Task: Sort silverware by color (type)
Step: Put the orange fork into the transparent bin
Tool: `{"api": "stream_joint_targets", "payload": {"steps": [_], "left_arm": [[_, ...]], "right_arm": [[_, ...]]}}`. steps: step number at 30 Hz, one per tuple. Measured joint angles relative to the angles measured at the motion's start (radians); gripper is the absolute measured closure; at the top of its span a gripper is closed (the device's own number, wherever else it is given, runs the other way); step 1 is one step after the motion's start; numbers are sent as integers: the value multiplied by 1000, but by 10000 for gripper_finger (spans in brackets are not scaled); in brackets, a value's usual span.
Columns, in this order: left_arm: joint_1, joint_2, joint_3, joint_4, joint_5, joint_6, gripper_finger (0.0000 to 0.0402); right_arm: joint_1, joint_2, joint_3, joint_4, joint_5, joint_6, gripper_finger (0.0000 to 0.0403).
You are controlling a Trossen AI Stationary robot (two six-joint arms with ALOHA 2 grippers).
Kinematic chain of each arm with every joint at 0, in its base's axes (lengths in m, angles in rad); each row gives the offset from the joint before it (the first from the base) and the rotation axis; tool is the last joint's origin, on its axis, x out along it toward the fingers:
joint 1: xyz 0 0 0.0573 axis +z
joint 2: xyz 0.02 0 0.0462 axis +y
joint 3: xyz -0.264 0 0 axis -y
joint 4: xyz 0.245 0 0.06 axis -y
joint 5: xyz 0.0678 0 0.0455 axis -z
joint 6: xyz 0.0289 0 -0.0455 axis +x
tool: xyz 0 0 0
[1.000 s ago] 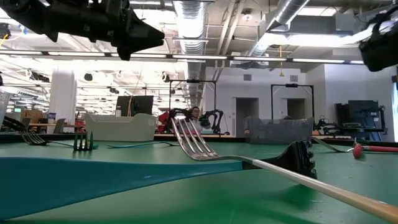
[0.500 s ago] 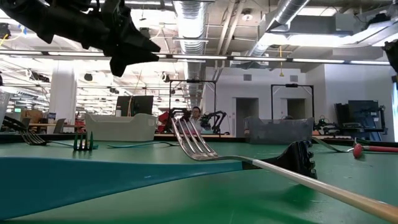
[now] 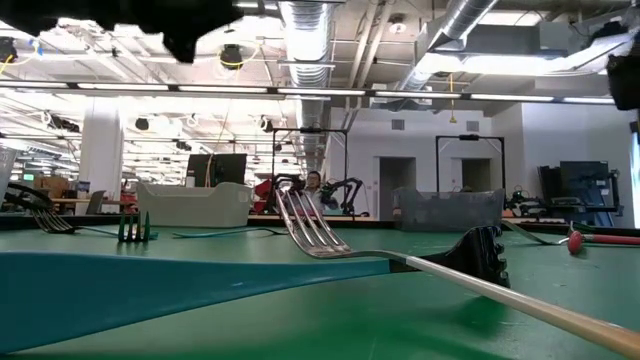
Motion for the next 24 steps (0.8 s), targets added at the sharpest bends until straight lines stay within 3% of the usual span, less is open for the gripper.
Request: {"api": "stream_joint_targets", "payload": {"steps": [4,8,12,14,17,21,24], "left_arm": [[-45,40,-1,-122,-231,-52,283],[-36,102,-1,-148,-398,-118,283],[36,151,-1,-162,-435,-216,283],[99,158,0,-233,-331,-334,283],[189,158,0,-399,-79,-428,283],[228,158,-1,-535,203,-300,283],[203,158,-1,-480,310,-175,283]], "right_arm": [[-44,37,0,-4,189,-11,212],[-150,56,0,23,343,-151,212],[-306,57,0,185,463,-353,212],[-376,57,0,290,437,-512,212],[-449,57,0,409,319,-690,212],[-485,57,0,449,227,-798,212],[-485,57,0,468,217,-857,212]]}}
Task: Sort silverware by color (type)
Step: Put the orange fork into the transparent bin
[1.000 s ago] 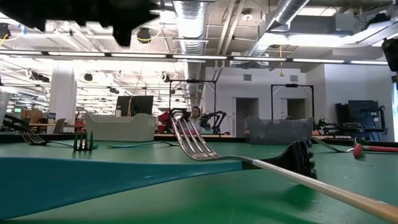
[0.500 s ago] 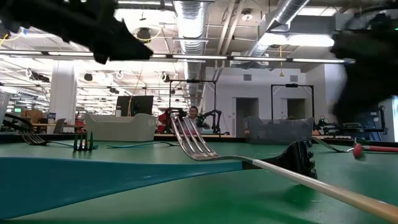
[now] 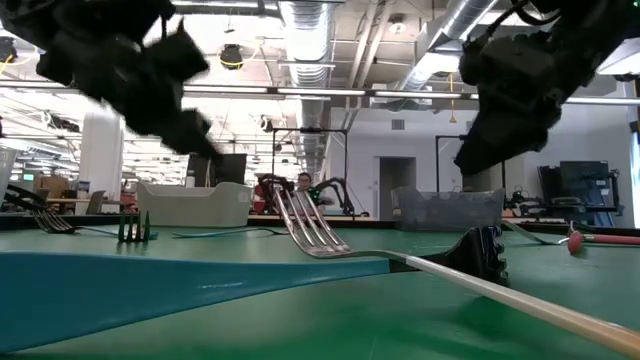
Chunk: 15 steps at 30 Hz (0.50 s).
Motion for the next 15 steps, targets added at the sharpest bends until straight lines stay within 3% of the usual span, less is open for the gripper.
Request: {"api": "stream_joint_targets", "payload": {"steps": [3,8,15], "left_arm": [[-39,0,1,144,34,98,283],[-84,0,1,291,38,158,283],[-128,0,1,292,-84,120,283]], "right_arm": [[0,1,0,98,-46,-84,212],[-1,96,1,418,-210,-247,212],[-15,261,0,555,-383,-290,212]]}}
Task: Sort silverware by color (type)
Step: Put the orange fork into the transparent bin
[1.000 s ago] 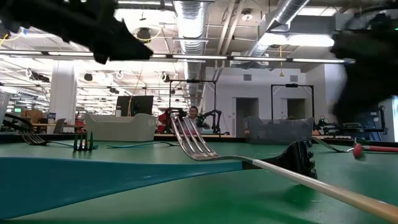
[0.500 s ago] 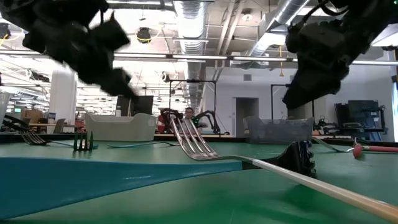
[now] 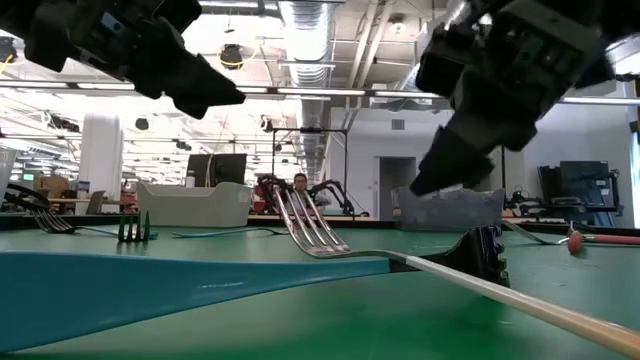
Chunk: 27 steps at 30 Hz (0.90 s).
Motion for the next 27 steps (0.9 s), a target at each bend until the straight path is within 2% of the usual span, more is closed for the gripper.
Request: {"api": "stream_joint_targets", "payload": {"steps": [3,5,7,11,16,22,27], "left_arm": [[-1,0,0,-16,-55,14,283],[2,1,0,-10,-102,-2,283],[4,1,0,-7,-131,-44,283],[3,1,0,-24,-129,-78,283],[3,1,0,-34,-142,-94,283],[3,1,0,-36,-166,-57,283],[4,1,0,-39,-173,0,283]], "right_arm": [[-49,61,8,34,-201,-56,212],[-85,87,27,-36,-350,-13,212],[-98,96,50,-157,-397,88,212],[-29,60,74,-409,-266,311,212],[128,-23,98,-666,-151,524,212],[321,-63,108,-855,-170,826,212],[404,-50,109,-935,-185,1010,212]]}}
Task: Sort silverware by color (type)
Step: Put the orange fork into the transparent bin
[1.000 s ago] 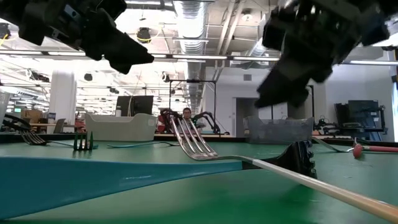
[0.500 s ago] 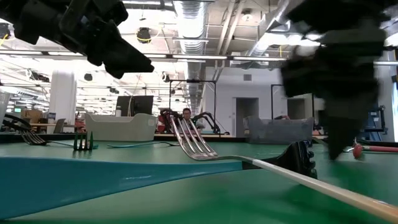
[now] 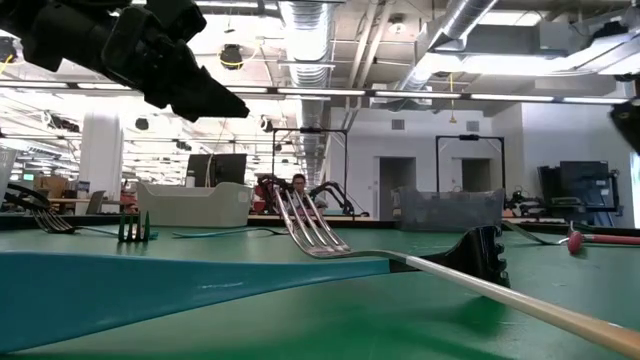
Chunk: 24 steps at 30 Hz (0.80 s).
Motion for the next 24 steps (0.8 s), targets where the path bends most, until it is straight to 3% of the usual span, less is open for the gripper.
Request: {"api": "stream_joint_targets", "payload": {"steps": [7,18,24], "left_arm": [[0,0,0,-4,-12,27,283],[24,0,0,-7,-20,49,283],[24,0,0,-30,-19,53,283]], "right_arm": [[66,1,19,-8,-7,115,224],[91,2,83,67,-8,114,264],[104,63,83,71,-16,84,273]]}}
